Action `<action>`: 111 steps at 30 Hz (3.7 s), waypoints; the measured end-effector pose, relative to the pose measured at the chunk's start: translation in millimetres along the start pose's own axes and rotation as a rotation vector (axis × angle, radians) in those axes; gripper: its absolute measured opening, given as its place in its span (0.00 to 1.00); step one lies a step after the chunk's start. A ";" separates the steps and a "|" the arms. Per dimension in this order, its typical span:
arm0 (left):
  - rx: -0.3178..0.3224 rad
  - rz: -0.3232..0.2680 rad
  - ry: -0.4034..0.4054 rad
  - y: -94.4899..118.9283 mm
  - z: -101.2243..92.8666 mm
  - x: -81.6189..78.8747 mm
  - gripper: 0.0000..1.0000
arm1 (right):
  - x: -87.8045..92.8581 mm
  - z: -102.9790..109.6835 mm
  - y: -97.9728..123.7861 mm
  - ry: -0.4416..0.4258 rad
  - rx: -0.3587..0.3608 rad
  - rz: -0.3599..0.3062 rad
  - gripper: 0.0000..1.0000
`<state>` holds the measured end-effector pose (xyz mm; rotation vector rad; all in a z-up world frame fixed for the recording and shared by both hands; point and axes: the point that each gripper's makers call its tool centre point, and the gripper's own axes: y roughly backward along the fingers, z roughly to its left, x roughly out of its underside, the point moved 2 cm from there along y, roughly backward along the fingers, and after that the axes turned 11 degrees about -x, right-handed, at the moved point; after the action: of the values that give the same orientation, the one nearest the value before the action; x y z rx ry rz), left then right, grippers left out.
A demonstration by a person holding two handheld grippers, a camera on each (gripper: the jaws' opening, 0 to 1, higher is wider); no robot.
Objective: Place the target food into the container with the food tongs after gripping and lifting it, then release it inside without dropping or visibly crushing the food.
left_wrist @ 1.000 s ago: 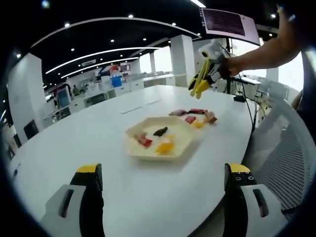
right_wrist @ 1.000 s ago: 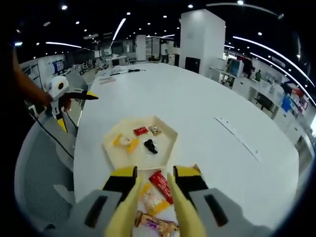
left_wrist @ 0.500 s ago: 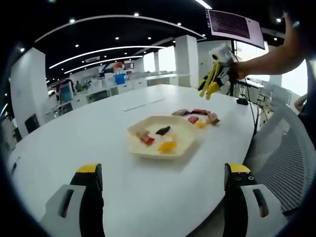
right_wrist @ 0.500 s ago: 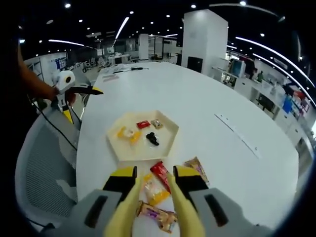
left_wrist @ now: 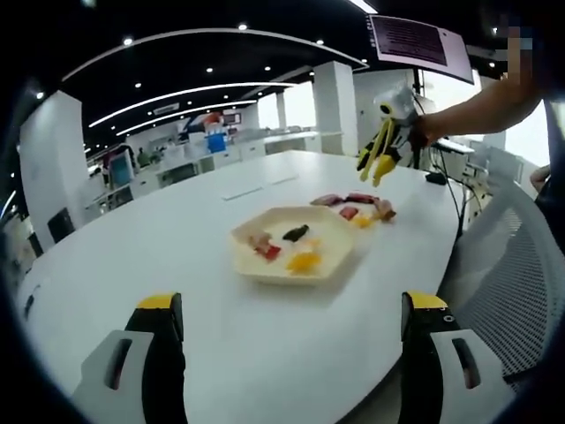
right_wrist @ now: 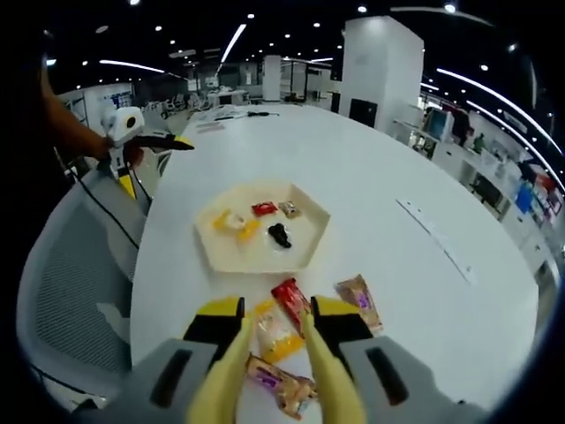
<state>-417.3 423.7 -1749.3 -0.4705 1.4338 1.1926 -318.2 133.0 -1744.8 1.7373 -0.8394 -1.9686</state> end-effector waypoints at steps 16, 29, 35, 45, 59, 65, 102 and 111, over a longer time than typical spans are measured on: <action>0.006 0.029 -0.002 -2.1 -0.2 6.7 0.99 | 30.6 -6.8 -34.2 0.053 -0.092 0.116 0.29; 0.005 0.033 0.005 -2.4 -0.2 7.0 0.99 | 39.3 -7.0 -44.2 0.088 -0.121 0.178 0.29; 0.001 0.029 0.012 -2.0 1.0 6.1 0.99 | 39.8 -7.2 -49.3 0.097 -0.133 0.201 0.29; -0.006 0.023 0.018 -1.5 2.4 4.9 0.99 | 40.8 -10.0 -50.2 -0.004 -0.114 0.208 0.23; -0.014 0.013 0.023 -0.5 3.9 2.7 0.98 | 31.8 -13.0 -40.4 -0.120 -0.070 0.161 0.19; -0.016 0.010 0.021 -0.4 4.5 2.2 0.98 | 24.9 -17.3 -31.9 -0.132 -0.046 0.154 0.19; -0.016 -0.024 0.040 1.1 5.9 -3.5 1.00 | -24.1 -29.4 -19.9 -0.112 0.016 0.137 0.19; -0.007 -0.021 0.037 0.7 5.2 -2.2 1.00 | -42.6 -30.3 -30.2 -0.092 0.009 0.130 0.19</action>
<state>-414.7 427.7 -1746.2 -0.5135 1.4529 1.1778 -278.5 177.3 -1734.3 1.5652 -0.9682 -1.9735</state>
